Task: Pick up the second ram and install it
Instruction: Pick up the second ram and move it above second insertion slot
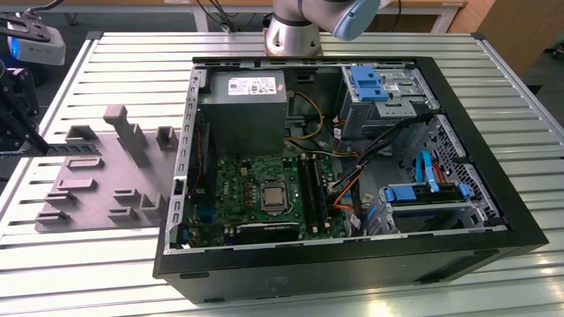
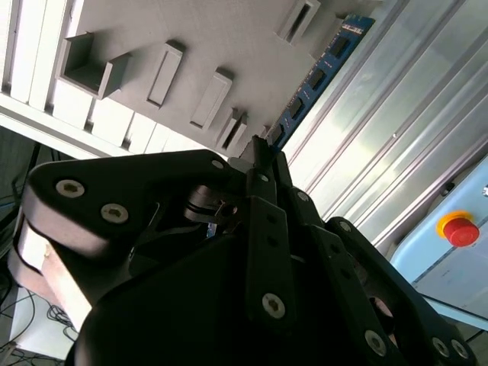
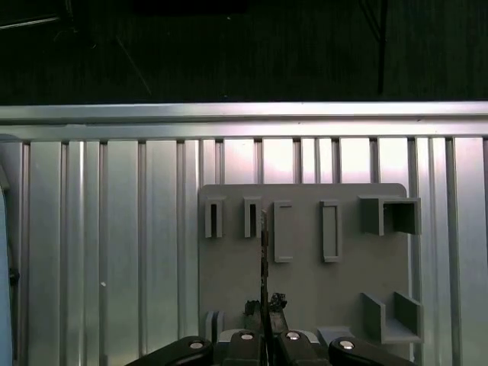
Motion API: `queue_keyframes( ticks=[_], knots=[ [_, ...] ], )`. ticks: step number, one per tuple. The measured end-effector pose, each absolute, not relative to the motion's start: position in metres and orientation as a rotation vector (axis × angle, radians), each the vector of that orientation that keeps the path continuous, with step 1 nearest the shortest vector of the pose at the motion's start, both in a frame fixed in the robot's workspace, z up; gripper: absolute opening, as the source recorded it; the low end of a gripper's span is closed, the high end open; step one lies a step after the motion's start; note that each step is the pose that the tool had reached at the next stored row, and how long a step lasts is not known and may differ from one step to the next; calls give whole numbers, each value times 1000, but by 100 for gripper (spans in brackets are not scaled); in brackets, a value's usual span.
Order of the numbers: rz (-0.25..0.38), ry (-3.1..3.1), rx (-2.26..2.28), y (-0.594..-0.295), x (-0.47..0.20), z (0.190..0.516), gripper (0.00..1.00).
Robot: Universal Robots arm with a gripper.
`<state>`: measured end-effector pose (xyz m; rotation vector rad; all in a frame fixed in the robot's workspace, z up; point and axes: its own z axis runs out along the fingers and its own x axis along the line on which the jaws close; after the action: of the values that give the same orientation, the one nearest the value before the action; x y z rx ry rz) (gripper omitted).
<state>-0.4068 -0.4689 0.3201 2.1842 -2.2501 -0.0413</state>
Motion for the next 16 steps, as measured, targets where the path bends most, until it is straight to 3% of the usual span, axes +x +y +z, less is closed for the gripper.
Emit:
queue_keyframes(
  ticks=[16],
  knots=[
    [-41, -2250, 2184, -469, -407, 329, 14]
  ],
)
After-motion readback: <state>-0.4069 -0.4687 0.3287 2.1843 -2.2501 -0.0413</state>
